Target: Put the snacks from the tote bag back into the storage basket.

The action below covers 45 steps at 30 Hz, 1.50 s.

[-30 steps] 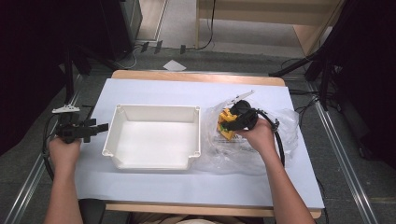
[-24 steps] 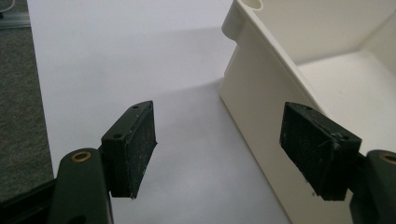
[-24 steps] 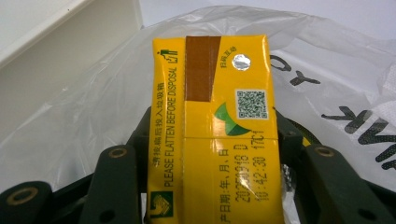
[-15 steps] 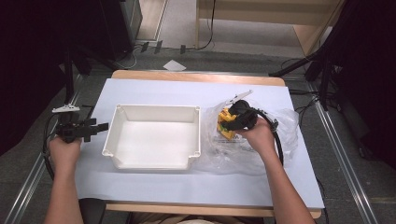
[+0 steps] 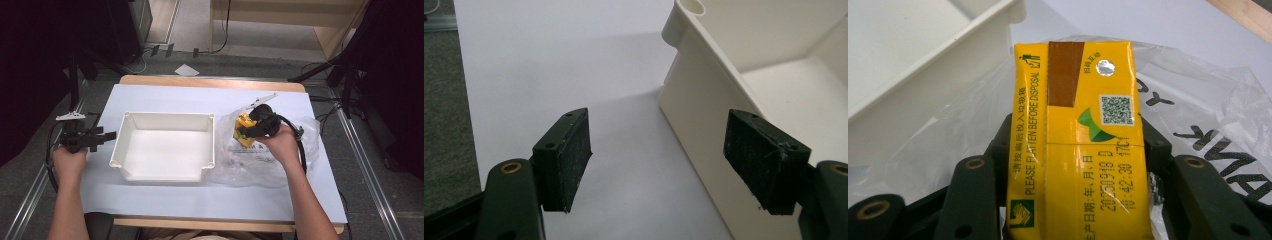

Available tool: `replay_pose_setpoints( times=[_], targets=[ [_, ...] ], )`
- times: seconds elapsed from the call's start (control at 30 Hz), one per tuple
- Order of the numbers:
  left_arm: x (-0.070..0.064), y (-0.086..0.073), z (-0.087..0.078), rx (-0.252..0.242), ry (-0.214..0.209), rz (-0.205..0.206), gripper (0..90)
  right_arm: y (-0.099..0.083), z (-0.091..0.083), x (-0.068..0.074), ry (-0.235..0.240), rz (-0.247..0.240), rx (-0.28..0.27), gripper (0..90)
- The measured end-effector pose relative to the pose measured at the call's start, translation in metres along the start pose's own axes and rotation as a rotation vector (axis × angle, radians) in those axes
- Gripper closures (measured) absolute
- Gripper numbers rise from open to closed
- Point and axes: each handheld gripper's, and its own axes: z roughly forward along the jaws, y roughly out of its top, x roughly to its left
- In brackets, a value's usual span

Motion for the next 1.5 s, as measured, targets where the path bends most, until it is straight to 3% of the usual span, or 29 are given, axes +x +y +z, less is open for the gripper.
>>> replay_pose_setpoints(
  times=[0.27, 0.4, 1.1, 1.5],
  targets=[
    [0.0, 0.001, 0.0, 0.001, -0.002, 0.002, 28.4, 0.002, -0.014, 0.001, 0.002, -0.009, -0.023, 52.2],
    [-0.001, 0.001, 0.001, 0.003, -0.002, 0.003, 28.4, 0.005, -0.02, 0.0, 0.041, 0.009, -0.005, 52.3],
    [0.0, 0.0, -0.001, -0.01, -0.009, -0.001, 28.7, 0.026, -0.047, 0.018, 0.081, -0.049, -0.064, 52.3],
    [-0.003, -0.002, -0.002, -0.003, -0.008, 0.01, 28.7, 0.045, -0.049, 0.029, 0.105, -0.093, -0.075, 52.3]
  ],
)
